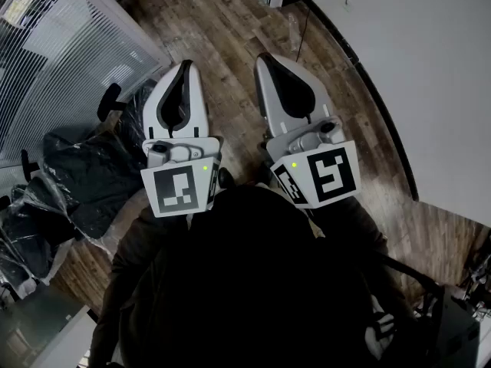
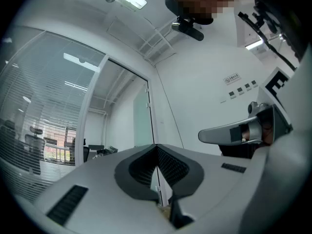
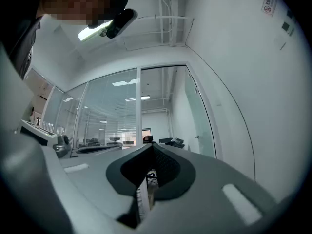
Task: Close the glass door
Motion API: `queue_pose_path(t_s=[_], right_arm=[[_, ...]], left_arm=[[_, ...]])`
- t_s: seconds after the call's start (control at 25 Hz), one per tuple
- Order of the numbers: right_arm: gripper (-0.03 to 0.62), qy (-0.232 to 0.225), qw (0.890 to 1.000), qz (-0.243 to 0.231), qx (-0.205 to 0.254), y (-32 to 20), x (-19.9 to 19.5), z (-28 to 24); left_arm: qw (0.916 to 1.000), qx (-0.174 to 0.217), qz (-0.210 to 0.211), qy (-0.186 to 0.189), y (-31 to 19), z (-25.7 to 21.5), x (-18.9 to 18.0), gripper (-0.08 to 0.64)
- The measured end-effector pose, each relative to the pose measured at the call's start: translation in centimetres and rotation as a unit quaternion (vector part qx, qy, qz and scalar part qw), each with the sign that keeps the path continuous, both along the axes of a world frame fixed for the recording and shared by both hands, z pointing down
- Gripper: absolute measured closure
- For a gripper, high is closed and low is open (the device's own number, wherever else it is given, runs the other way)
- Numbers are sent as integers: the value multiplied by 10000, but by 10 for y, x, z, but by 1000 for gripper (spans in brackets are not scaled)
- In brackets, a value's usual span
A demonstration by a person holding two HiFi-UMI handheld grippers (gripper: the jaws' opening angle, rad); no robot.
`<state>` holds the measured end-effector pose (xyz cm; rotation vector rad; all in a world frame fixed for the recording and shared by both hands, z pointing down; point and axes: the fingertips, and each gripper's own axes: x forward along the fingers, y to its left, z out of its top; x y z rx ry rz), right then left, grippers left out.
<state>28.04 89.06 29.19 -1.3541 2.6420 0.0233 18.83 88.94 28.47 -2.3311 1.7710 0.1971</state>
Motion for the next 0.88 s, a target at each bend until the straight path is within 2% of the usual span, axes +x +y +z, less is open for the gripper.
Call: queue_pose_path(t_s=[0.16, 0.32, 0.48, 0.6, 0.88], right_arm=[[592, 7, 10000, -27, 14, -5, 13, 2], [592, 39, 9999, -86, 93, -28, 25, 4], [592, 146, 9993, -237, -230, -35, 39, 23], [591, 147, 9988, -302, -343, -41, 43, 26], [591, 265, 9979, -513, -299, -125, 25, 36]], left_arm=[[9995, -245, -16, -209, -5, 19, 10, 563], [9999, -109, -96, -59, -27, 18, 22, 563], [9987, -451, -218, -48, -31, 37, 37, 563], [9982, -524, -263, -98, -32, 41, 41, 563], [9963, -678, -520, 30, -114, 56, 19, 563]])
